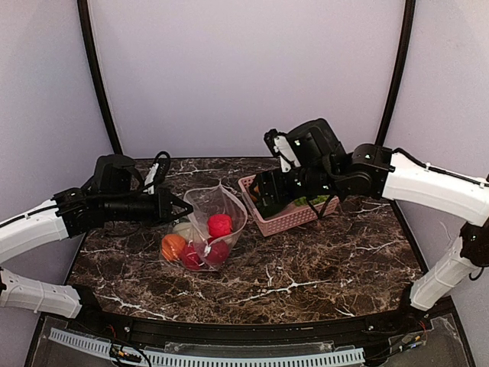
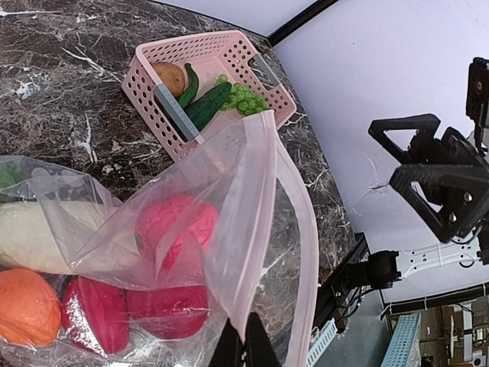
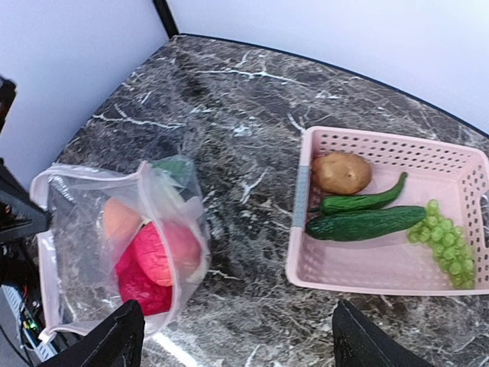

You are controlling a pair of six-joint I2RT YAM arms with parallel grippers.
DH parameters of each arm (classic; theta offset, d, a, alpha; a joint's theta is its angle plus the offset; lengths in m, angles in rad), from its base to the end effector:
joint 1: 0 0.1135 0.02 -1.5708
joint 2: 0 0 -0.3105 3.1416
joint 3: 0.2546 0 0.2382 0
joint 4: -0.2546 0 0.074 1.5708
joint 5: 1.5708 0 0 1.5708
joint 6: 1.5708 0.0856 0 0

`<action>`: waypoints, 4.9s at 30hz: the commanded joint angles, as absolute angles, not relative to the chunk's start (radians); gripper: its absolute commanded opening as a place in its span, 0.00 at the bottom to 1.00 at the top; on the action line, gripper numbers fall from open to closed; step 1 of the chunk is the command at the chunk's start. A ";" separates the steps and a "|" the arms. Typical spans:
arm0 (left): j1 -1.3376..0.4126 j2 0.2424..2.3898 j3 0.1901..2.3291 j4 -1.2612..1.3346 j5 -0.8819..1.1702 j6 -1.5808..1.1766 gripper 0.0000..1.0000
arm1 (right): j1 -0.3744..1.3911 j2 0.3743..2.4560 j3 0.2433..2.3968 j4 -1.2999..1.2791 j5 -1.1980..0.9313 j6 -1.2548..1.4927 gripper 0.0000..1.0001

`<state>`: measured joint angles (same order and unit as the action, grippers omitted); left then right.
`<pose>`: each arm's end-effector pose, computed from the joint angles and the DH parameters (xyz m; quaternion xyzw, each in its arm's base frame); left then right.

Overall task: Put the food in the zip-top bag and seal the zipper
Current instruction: Adjust the zipper food storage bag at the center of the board, then pick up the fake vegetable from the bin, then place the fake vegetable in the zipper food storage bag.

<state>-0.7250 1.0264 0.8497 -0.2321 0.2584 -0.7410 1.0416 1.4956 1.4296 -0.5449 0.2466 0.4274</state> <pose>0.1655 -0.1759 0.3353 0.0641 0.8295 -0.4442 0.3324 0.1994 0.2996 0.3777 -0.2120 0.8563 0.2261 0.4132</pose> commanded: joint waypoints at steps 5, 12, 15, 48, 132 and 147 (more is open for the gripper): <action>-0.701 1.006 0.850 -0.203 0.278 -0.742 0.01 | 0.858 1.520 1.441 -0.599 0.256 0.384 0.85; -0.689 1.013 0.857 -0.213 0.285 -0.734 0.01 | 0.665 1.671 1.480 -0.582 0.077 0.356 0.79; -0.683 1.013 0.859 -0.221 0.288 -0.732 0.01 | 0.591 1.747 1.494 -0.552 0.006 0.357 0.75; -0.641 1.067 0.900 -0.241 0.318 -0.701 0.01 | 0.384 2.137 1.531 -0.224 -0.321 0.504 0.54; -0.680 1.107 1.030 -0.179 0.472 -0.742 0.01 | 0.801 1.394 1.299 -0.028 0.047 0.631 0.12; -0.737 1.114 1.051 -0.157 0.428 -0.772 0.01 | 1.045 1.444 1.275 0.188 0.270 0.419 0.12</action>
<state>-0.7288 1.1183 1.0157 -0.2016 0.4438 -0.7582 0.9848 1.4162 1.3064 0.0837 0.1894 0.5095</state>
